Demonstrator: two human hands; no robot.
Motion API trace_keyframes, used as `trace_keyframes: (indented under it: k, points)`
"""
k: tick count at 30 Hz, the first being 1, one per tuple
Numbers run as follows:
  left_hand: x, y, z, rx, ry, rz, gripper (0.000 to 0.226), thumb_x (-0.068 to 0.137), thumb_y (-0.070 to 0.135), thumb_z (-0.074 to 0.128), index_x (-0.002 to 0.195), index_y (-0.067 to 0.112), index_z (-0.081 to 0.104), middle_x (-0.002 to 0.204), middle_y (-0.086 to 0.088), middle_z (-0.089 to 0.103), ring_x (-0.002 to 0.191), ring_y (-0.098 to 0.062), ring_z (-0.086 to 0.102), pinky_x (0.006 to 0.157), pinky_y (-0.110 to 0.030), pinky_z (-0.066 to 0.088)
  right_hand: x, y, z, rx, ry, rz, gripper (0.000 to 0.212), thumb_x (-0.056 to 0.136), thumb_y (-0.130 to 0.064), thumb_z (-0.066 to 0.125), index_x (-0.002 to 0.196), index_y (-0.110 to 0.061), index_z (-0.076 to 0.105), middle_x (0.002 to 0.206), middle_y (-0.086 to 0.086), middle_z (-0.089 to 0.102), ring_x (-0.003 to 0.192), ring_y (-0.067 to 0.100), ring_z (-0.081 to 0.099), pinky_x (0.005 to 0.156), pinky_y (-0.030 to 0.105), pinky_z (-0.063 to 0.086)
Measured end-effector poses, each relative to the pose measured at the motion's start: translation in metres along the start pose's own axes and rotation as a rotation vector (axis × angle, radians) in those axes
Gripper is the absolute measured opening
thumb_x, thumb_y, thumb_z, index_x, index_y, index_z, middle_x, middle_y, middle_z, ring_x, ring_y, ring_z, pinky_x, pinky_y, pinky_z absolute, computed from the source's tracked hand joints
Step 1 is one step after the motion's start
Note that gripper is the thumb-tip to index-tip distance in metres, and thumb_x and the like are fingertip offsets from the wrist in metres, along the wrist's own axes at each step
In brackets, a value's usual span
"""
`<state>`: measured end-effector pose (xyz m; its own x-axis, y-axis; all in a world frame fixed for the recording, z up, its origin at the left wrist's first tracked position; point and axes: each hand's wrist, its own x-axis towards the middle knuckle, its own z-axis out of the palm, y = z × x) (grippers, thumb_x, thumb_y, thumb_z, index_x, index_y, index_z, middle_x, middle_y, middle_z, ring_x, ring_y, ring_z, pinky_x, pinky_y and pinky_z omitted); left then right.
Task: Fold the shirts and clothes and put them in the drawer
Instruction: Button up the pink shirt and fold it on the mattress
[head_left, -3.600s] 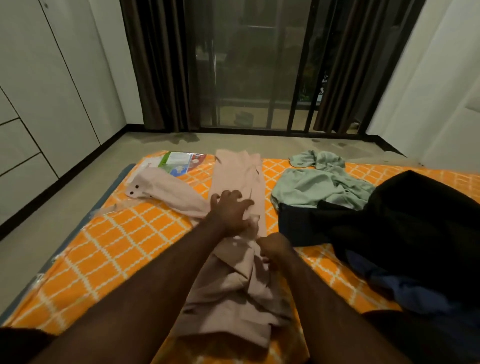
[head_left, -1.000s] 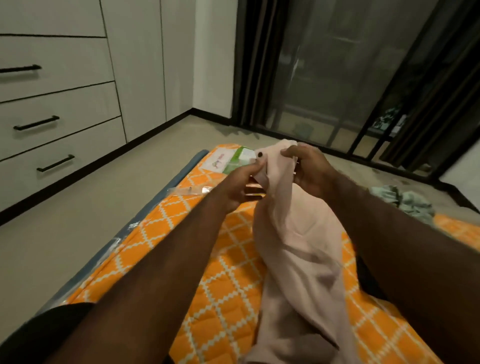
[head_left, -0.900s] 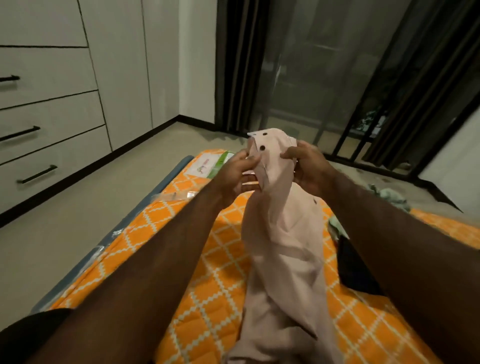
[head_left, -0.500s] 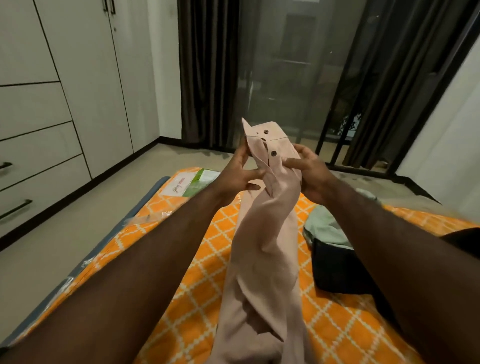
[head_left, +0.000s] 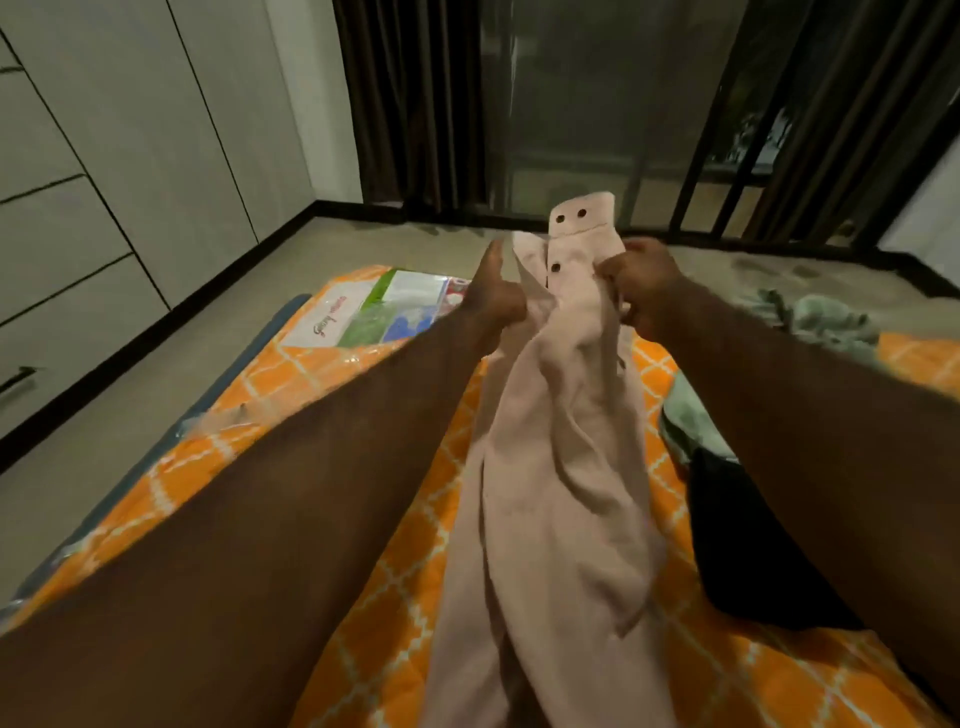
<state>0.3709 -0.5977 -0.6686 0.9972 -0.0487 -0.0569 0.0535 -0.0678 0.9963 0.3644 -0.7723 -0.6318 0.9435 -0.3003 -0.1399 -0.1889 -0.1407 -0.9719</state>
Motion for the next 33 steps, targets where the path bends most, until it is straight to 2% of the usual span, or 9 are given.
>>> trace_keyframes:
  k: [2,3,5,7,11,14,18,28,33]
  points:
    - [0.007,-0.051,0.001,0.072,0.074,-0.137,0.072,0.096,0.005,0.053,0.158,0.03,0.026,0.113,-0.009,0.062,0.093,-0.029,0.065,0.068,-0.032,0.045,0.012,0.045,0.003,-0.087,-0.073,0.247,0.003,0.095,-0.01,0.062,0.095,-0.012,0.06,0.077,0.005,0.049,0.061,0.017,0.046,0.057,0.027,0.04]
    - [0.003,-0.078,-0.001,0.15,0.097,-0.151,0.068,0.092,0.015,0.061,0.153,0.029,0.035,0.124,-0.012,0.063,0.105,-0.031,0.065,0.074,-0.03,0.048,0.014,0.071,0.004,-0.131,-0.094,0.342,0.011,0.095,-0.011,0.064,0.086,-0.011,0.058,0.075,0.006,0.046,0.058,0.017,0.042,0.056,0.026,0.036]
    - [-0.01,-0.11,-0.008,0.215,0.1,-0.092,0.063,0.085,0.026,0.069,0.145,0.026,0.047,0.139,-0.002,0.06,0.122,-0.024,0.06,0.093,-0.034,0.052,0.014,0.115,0.004,-0.262,-0.056,0.329,0.021,0.085,-0.019,0.076,0.092,-0.006,0.063,0.087,0.013,0.059,0.066,0.022,0.054,0.055,0.027,0.04]
    - [-0.014,-0.115,-0.011,0.14,0.085,-0.044,0.069,0.085,0.032,0.07,0.149,0.026,0.043,0.149,0.001,0.053,0.13,-0.021,0.055,0.107,-0.042,0.048,0.013,0.134,0.002,-0.403,0.044,0.162,0.055,0.072,-0.037,0.081,0.115,-0.008,0.061,0.11,0.013,0.065,0.093,0.029,0.065,0.065,0.032,0.051]
    - [-0.026,-0.089,-0.009,0.177,0.031,-0.029,0.079,0.084,0.045,0.072,0.153,0.027,0.038,0.151,-0.001,0.049,0.131,-0.021,0.053,0.109,-0.04,0.046,-0.015,0.117,0.001,-0.392,0.052,0.055,0.079,0.078,-0.04,0.078,0.143,-0.014,0.043,0.137,0.013,0.058,0.123,0.034,0.057,0.1,0.042,0.052]
    - [-0.072,-0.078,-0.009,0.323,-0.032,0.057,0.081,0.081,0.053,0.07,0.151,0.026,0.041,0.147,0.002,0.053,0.13,-0.018,0.055,0.107,-0.032,0.045,-0.056,0.111,-0.002,-0.555,-0.033,0.006,0.079,0.086,-0.043,0.076,0.15,-0.014,0.039,0.142,0.019,0.055,0.129,0.037,0.054,0.103,0.038,0.048]
    - [-0.14,-0.097,-0.019,0.654,-0.161,0.119,0.07,0.093,0.046,0.069,0.152,0.019,0.044,0.16,-0.002,0.036,0.148,-0.014,0.029,0.109,-0.011,0.016,-0.117,0.133,-0.012,-0.832,-0.096,-0.048,0.059,0.097,-0.045,0.061,0.145,-0.015,0.044,0.14,0.023,0.052,0.131,0.039,0.051,0.105,0.038,0.042]
    - [-0.3,-0.108,-0.042,0.937,-0.277,0.037,0.083,0.086,0.06,0.068,0.156,0.028,0.037,0.168,-0.01,0.018,0.155,-0.024,0.017,0.121,-0.032,0.022,-0.27,0.148,-0.039,-0.863,-0.156,-0.001,0.062,0.093,-0.044,0.066,0.145,-0.018,0.042,0.138,0.013,0.053,0.132,0.035,0.048,0.102,0.035,0.041]
    - [-0.342,-0.095,-0.051,0.968,-0.277,-0.002,0.095,0.074,0.077,0.062,0.155,0.032,0.037,0.167,-0.011,0.018,0.153,-0.028,0.022,0.12,-0.042,0.028,-0.313,0.147,-0.03,-0.677,-0.139,0.093,0.107,0.084,-0.037,0.078,0.16,-0.016,0.006,0.142,0.016,0.053,0.131,0.034,0.053,0.096,0.036,0.047]
